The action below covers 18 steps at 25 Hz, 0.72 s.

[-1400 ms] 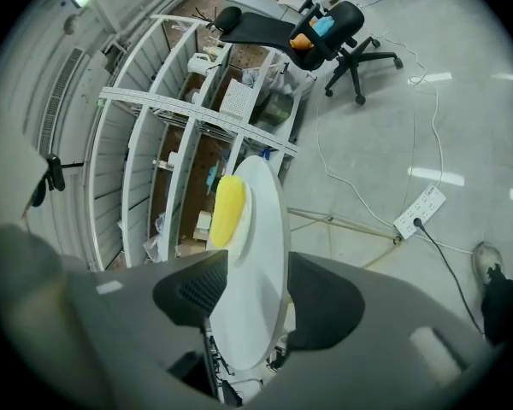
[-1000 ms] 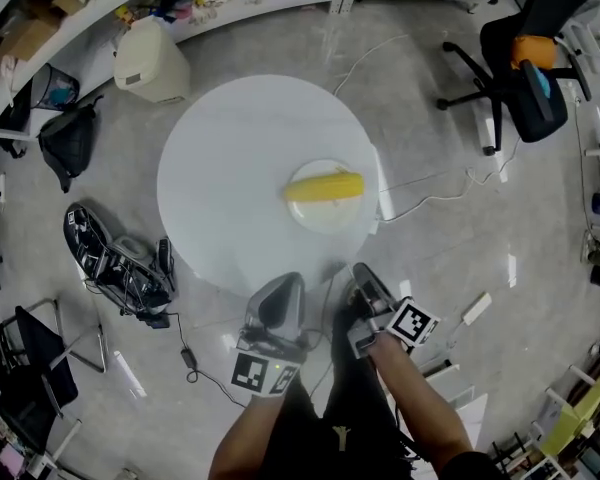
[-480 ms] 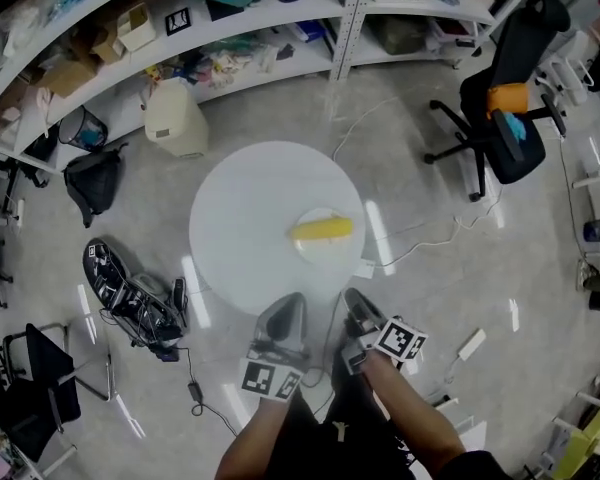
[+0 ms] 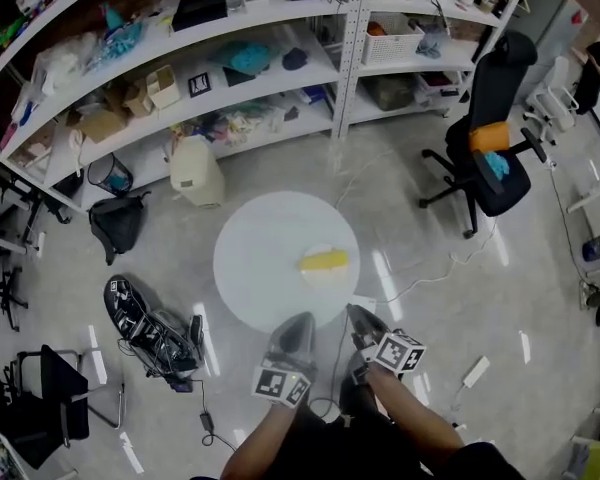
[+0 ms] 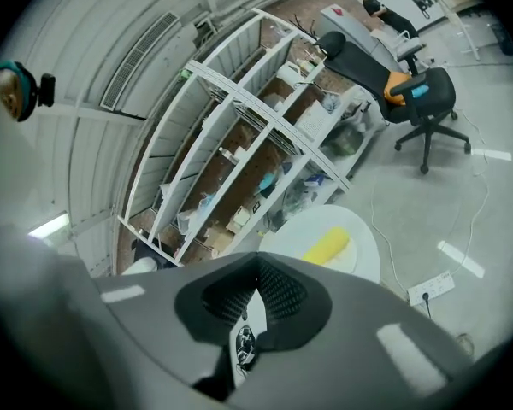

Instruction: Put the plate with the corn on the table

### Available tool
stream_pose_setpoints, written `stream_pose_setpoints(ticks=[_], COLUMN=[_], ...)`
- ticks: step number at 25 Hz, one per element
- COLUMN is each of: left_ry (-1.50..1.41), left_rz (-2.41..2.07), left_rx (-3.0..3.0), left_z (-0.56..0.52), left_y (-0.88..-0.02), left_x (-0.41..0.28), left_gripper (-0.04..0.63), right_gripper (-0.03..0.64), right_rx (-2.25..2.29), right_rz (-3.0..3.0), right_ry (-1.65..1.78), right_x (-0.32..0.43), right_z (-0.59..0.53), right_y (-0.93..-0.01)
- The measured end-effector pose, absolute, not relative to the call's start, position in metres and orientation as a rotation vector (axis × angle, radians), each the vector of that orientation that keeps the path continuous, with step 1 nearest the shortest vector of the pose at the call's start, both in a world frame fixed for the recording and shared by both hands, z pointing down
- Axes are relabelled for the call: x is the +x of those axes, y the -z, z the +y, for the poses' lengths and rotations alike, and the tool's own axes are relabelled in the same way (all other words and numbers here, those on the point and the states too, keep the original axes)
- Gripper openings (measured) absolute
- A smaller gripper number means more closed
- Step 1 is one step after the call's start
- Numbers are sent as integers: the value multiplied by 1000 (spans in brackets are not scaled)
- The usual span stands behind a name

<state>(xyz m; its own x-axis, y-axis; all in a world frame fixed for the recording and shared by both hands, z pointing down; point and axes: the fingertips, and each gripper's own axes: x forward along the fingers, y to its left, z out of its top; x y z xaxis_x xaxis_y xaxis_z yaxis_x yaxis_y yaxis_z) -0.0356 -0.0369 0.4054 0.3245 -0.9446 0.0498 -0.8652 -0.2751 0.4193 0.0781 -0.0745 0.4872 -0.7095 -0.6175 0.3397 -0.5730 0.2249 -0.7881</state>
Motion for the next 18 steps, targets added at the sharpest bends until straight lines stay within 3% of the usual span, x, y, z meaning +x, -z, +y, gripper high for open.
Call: stream_pose_setpoints(ticks=[18], left_ry=[295], left_rz=[-1656], left_rx=[2324], left_z=[-12], left_y=[-341], left_x=[-30], left_gripper=[3], right_gripper=[8], right_rx=[-1211], right_rz=[2760], right_ry=[940], right_x=[81], right_z=[-51], right_y=[-396])
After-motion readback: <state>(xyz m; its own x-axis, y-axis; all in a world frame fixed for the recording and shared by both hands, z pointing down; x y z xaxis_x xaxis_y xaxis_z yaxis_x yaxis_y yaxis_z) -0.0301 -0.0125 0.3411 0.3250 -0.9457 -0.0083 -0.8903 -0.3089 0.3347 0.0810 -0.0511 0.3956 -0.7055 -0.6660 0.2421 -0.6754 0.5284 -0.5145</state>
